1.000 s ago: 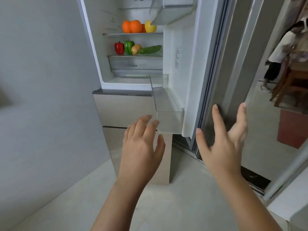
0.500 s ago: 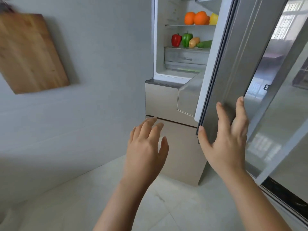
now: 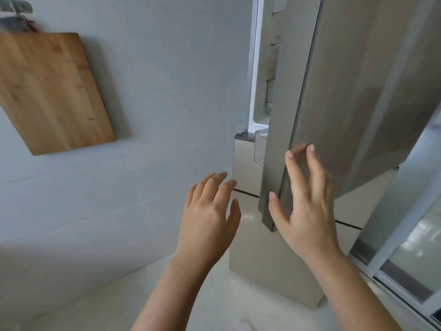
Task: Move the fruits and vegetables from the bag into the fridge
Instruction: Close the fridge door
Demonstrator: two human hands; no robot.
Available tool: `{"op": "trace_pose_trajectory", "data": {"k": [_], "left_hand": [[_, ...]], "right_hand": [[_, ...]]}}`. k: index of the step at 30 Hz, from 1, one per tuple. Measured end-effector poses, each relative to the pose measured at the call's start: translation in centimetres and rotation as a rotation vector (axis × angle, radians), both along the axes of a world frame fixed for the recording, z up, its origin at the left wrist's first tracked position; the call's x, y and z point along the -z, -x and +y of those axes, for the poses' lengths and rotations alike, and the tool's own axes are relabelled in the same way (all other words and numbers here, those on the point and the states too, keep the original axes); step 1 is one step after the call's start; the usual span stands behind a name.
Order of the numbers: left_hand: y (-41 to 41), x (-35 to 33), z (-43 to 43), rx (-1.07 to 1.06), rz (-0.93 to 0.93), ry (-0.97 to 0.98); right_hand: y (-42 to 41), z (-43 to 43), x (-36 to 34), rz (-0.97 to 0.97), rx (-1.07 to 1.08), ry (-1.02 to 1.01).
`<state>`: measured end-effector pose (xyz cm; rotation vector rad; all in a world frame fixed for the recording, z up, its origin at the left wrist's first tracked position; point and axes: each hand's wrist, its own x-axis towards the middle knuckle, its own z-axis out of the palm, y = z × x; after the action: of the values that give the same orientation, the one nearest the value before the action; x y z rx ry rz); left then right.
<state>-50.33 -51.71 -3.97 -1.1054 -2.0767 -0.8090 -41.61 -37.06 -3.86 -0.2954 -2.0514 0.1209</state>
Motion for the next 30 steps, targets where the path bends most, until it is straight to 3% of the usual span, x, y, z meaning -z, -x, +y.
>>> {"op": "trace_pose_trajectory", "data": {"k": [15,30], "left_hand": [[18.2,0.1,7.6,-0.032,0.021,0.003],[35.7,-0.2,19.5,0.243,0.031,0.017]], "right_hand": [[18.9,8.7,0.0,-0.156,0.132,-0.018],[34.6,19.2,0.3,-0.321,0.490,0.117]]}}
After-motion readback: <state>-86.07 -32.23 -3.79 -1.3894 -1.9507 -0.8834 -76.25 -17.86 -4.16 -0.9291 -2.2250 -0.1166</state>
